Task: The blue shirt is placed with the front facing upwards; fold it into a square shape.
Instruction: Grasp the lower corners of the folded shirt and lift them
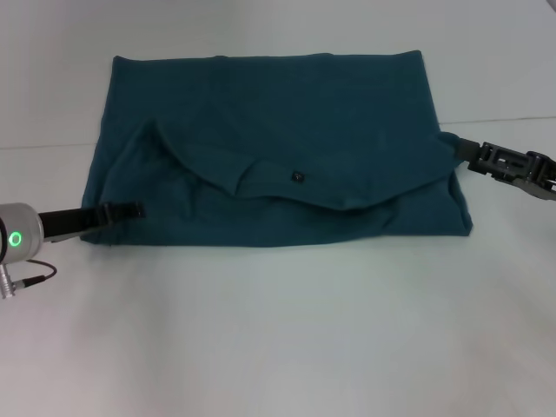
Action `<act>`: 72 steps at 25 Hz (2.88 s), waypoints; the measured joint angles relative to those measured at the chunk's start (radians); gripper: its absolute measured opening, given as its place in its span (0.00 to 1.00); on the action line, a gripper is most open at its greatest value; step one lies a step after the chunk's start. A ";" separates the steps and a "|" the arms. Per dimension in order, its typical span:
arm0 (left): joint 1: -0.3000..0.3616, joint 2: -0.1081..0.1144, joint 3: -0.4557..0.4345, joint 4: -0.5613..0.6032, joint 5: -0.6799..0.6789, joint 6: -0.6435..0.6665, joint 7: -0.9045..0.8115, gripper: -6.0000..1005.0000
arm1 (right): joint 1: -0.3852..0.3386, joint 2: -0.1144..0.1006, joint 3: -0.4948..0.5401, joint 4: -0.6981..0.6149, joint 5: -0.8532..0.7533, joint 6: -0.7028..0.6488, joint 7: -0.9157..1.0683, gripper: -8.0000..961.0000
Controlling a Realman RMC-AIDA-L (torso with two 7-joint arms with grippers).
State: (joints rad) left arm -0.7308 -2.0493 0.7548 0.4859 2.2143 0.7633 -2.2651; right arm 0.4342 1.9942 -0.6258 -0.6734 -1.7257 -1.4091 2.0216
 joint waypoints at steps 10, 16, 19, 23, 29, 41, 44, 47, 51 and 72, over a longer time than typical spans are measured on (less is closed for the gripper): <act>-0.009 -0.005 0.007 0.000 0.016 -0.008 -0.009 0.87 | 0.000 0.000 0.002 0.000 0.000 0.001 -0.001 0.78; -0.029 -0.008 0.012 0.006 0.119 -0.010 -0.092 0.81 | 0.000 0.000 0.003 0.000 0.000 0.001 -0.001 0.78; -0.032 -0.011 0.021 0.010 0.145 -0.015 -0.113 0.77 | 0.000 -0.001 0.004 0.000 0.000 0.001 -0.001 0.78; -0.032 -0.020 0.023 0.031 0.147 -0.017 -0.116 0.72 | 0.000 -0.001 0.005 0.000 0.000 0.001 -0.001 0.78; -0.031 -0.031 0.023 0.052 0.146 -0.016 -0.117 0.45 | 0.000 -0.002 0.005 0.000 0.003 0.001 -0.001 0.77; -0.027 -0.026 0.009 0.061 0.136 -0.010 -0.121 0.04 | 0.004 -0.009 0.005 0.000 0.005 -0.002 0.001 0.77; -0.021 -0.015 -0.005 0.072 0.126 0.026 -0.148 0.04 | 0.004 -0.020 -0.002 0.000 -0.003 -0.011 0.010 0.77; -0.021 0.009 -0.052 0.074 0.121 0.116 -0.177 0.04 | 0.001 -0.046 -0.004 -0.004 -0.042 -0.037 0.037 0.77; -0.027 0.032 -0.120 0.074 0.120 0.212 -0.202 0.04 | 0.002 -0.096 0.000 -0.011 -0.131 -0.057 0.094 0.77; -0.032 0.042 -0.161 0.076 0.121 0.232 -0.219 0.05 | 0.297 -0.123 -0.021 0.014 -0.692 0.214 0.395 0.77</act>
State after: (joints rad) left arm -0.7628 -2.0069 0.5936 0.5623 2.3350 0.9954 -2.4841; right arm 0.7314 1.8712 -0.6472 -0.6595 -2.4176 -1.1951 2.4170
